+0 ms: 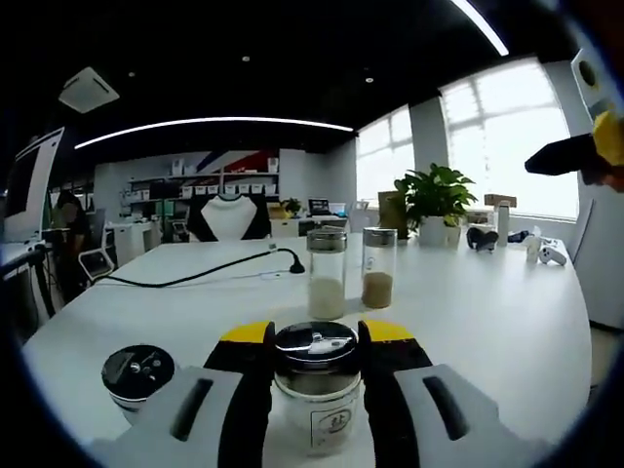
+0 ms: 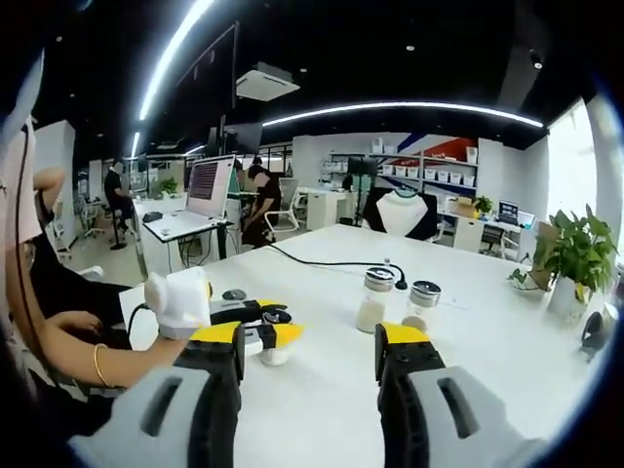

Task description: Rotate the seasoning bottle until the label or dispensing opening points toward the visible target arrow and the bottle remains upright within the marked orientation range

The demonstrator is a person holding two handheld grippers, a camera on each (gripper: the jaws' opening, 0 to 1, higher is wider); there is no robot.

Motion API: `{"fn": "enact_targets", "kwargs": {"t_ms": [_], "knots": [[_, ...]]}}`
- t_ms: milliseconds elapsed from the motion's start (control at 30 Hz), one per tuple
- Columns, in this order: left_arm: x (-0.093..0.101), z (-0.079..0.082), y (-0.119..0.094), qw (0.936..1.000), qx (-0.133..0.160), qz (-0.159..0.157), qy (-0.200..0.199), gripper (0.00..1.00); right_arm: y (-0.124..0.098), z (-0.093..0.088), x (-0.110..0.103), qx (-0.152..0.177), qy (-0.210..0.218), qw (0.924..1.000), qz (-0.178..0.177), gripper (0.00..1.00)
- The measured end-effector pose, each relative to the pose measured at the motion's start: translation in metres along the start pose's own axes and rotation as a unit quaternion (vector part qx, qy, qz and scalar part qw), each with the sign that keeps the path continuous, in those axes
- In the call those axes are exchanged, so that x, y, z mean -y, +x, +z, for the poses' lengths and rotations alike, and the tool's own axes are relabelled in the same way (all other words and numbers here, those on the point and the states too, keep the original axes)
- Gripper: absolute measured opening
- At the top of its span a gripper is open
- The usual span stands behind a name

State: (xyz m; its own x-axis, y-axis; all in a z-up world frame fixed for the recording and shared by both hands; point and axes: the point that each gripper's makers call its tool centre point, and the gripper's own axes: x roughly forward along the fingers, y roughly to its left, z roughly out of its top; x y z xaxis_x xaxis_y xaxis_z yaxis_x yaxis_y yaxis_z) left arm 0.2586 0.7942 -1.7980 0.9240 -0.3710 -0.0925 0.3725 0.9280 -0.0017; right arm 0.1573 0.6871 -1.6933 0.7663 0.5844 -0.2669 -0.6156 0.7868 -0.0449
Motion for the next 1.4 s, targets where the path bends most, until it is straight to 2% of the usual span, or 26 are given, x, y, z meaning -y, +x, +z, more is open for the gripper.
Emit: {"fn": "enact_targets", "kwargs": {"t_ms": [333,600,867,1000,1100,1200,1400], "knots": [[0.0,-0.003,-0.006,0.9999,0.009,0.009,0.008,0.36,-0.002,-0.003,-0.004,0.005,0.014,0.9999,0.007,0.53],[0.001,-0.004,-0.005,0.9997,-0.004,-0.013,0.021,0.36,-0.009,-0.006,0.002,0.011,0.029,0.9995,-0.002,0.53],[0.004,-0.005,-0.006,0.9966,-0.025,-0.061,0.05,0.37,-0.017,-0.011,0.007,0.012,0.036,0.9992,-0.011,0.53],[0.004,-0.003,-0.005,0.9942,-0.03,-0.065,0.08,0.37,-0.019,-0.011,0.01,0.015,0.033,0.9992,-0.019,0.5],[0.004,-0.003,-0.005,0.9929,-0.037,-0.069,0.089,0.37,-0.019,-0.009,0.009,0.016,0.034,0.9992,-0.015,0.51],[0.006,0.006,-0.007,0.9949,-0.021,-0.074,0.065,0.38,-0.018,-0.007,0.009,0.02,0.033,0.9992,-0.013,0.51],[0.001,0.025,-0.027,0.9946,-0.017,-0.07,0.074,0.43,-0.02,-0.007,0.013,0.023,0.041,0.9988,-0.015,0.52]]}}
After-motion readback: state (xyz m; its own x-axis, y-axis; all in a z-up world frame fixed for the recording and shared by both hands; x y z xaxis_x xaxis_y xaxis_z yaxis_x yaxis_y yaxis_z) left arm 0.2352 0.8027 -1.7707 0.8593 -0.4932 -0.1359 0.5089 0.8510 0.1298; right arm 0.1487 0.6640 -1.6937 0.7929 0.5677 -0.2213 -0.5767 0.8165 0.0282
